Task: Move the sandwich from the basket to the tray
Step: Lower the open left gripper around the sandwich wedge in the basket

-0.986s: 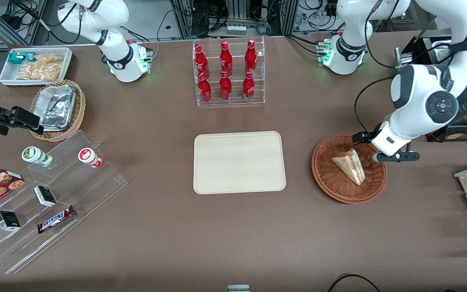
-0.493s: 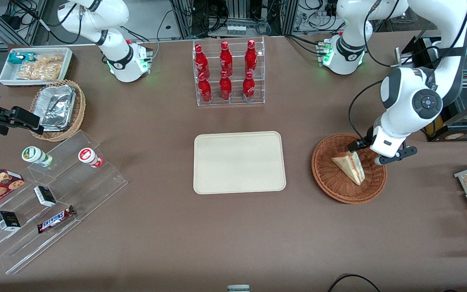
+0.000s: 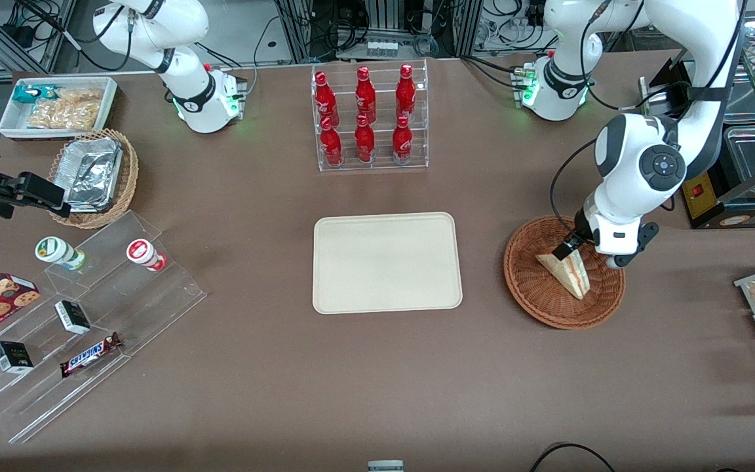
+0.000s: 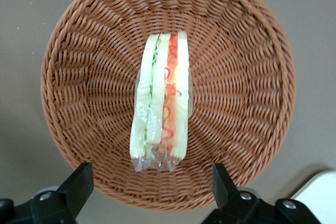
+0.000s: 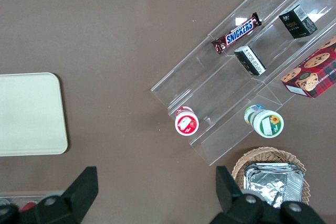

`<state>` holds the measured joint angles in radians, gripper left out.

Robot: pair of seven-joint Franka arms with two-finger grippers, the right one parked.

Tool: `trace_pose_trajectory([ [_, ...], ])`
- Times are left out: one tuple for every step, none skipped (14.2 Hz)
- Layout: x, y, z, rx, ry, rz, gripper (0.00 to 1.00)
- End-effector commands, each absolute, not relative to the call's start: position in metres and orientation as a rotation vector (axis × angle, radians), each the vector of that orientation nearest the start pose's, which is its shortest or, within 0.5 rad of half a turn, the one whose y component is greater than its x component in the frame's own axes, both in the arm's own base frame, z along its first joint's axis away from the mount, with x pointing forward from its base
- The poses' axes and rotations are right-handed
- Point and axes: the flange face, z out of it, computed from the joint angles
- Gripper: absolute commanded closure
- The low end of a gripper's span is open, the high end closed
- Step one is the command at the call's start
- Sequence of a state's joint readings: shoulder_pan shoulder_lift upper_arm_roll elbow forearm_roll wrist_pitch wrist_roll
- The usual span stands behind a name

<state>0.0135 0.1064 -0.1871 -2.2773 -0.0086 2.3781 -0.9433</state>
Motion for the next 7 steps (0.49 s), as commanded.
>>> trace_pose_trajectory([
  [0.524,-0.092,0.293,-2.899,-1.325,-0.011,0.00],
  [0.525,-0.090,0.288,-2.897,-1.330,-0.006,0.00],
  [0.525,-0.090,0.286,-2.896,-1.327,0.001,0.00],
  [0.523,-0.090,0.280,-2.892,-1.321,0.017,0.00],
  [0.523,-0.090,0.278,-2.890,-1.320,0.024,0.00],
  [0.523,-0.090,0.270,-2.883,-1.320,0.046,0.00],
  [0.524,-0.090,0.267,-2.883,-1.318,0.050,0.03],
])
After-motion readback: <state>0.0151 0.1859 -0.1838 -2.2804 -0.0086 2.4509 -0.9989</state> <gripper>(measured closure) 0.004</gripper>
